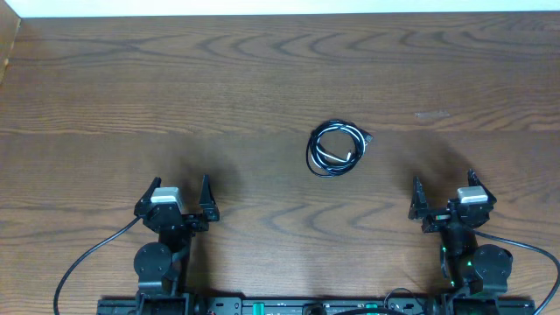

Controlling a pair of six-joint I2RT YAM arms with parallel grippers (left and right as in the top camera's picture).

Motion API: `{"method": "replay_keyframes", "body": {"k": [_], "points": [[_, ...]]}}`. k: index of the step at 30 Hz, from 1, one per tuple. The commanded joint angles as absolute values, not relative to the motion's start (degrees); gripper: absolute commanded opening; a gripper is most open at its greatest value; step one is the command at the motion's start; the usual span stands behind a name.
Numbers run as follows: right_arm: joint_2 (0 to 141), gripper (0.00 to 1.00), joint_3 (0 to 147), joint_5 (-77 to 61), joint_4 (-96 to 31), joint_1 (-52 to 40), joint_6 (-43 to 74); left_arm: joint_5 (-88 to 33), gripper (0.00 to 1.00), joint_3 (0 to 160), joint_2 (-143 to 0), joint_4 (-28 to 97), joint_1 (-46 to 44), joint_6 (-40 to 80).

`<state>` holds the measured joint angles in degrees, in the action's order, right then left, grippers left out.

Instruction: Untangle cables

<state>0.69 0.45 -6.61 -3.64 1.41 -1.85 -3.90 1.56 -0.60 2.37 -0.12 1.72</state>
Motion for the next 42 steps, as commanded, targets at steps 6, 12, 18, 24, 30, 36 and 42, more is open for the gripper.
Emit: {"method": "replay_keyframes", "body": {"k": [6,12,18,24,30,36,42], "points": [[0.5,0.99,0.3,-6.2,-3.9,0.9,-0.9,-3.6,0.98,0.2,-0.7,3.7,-0.3,2.2],[0.5,0.99,0.3,-6.2,-3.9,0.9,-0.9,-3.6,0.98,0.2,-0.7,3.8,-0.3,2.3],[0.5,0.99,0.3,-6.2,-3.9,0.9,-0.9,-3.6,0.98,0.2,-0.7,3.7,-0.3,2.2],[0.5,0.99,0.3,-6.2,-3.9,0.9,-0.9,-3.7,0.98,0.3,-0.7,3.8,-0.3,2.3],[0.5,0.99,0.3,-6.2,-3.9,0.9,-0.9,-15.2,0.98,5.9,-0.7,4.8,-0.3,3.1],[0.5,0.99,0.3,-6.2,-3.9,0.9,-0.9,-16.0,0.98,15.4,-2.4,14.7,-0.3,4.0],[0.5,0.99,0.3,-6.2,-3.9,0.9,-0.9,-16.8,0.98,30.5,-12.0,29.7,-0.3,5.0]]}}
